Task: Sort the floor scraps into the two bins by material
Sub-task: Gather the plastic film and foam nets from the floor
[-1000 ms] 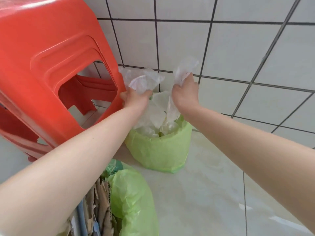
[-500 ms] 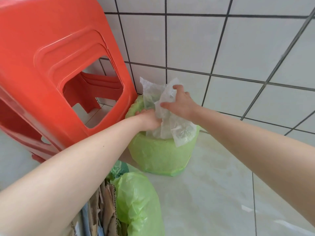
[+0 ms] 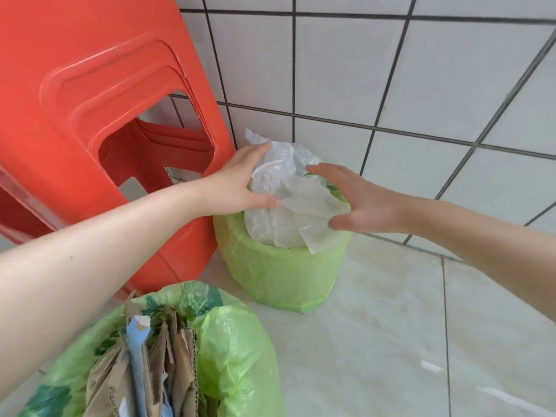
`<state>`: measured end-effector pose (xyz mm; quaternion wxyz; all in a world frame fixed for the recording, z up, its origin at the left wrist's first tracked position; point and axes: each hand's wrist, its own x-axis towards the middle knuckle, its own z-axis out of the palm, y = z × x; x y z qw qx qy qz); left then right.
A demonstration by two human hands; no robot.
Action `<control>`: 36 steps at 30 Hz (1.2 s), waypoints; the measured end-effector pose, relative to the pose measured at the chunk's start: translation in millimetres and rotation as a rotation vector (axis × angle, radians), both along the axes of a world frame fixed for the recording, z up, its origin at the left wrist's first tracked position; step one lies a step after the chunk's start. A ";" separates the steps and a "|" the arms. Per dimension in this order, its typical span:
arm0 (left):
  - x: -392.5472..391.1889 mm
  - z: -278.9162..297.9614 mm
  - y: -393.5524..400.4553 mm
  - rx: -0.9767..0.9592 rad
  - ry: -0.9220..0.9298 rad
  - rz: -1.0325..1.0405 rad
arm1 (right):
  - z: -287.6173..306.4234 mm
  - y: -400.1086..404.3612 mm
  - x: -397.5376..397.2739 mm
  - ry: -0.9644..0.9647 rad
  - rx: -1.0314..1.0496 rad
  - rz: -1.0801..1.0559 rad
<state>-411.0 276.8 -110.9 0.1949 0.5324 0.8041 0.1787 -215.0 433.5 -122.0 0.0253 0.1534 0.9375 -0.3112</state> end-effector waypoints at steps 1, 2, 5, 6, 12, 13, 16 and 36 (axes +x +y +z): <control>3.5 -1.5 1.2 -0.054 0.074 -0.040 | -4.2 -1.3 -0.3 -0.021 0.109 0.043; 6.3 -4.8 4.2 -0.132 0.178 -0.076 | -8.1 -2.3 -2.3 -0.037 0.199 0.068; 9.5 -19.3 21.1 -0.334 0.407 -0.132 | -17.4 -3.1 -19.6 -0.097 0.357 0.077; 10.2 -23.8 27.4 -0.374 0.428 -0.126 | -20.1 -2.3 -28.2 -0.126 0.394 0.064; 14.4 -49.2 46.5 -0.515 0.422 -0.158 | -34.0 0.5 -66.5 -0.339 0.516 0.033; 16.3 -53.9 47.0 -0.531 0.408 -0.175 | -39.6 1.6 -69.7 -0.351 0.550 0.067; 18.7 -68.3 49.4 -0.610 0.327 -0.195 | -57.3 1.1 -75.9 -0.371 0.636 0.153; 36.7 -23.5 18.9 -0.663 0.148 -0.100 | 10.7 0.9 -45.1 -0.488 0.298 0.271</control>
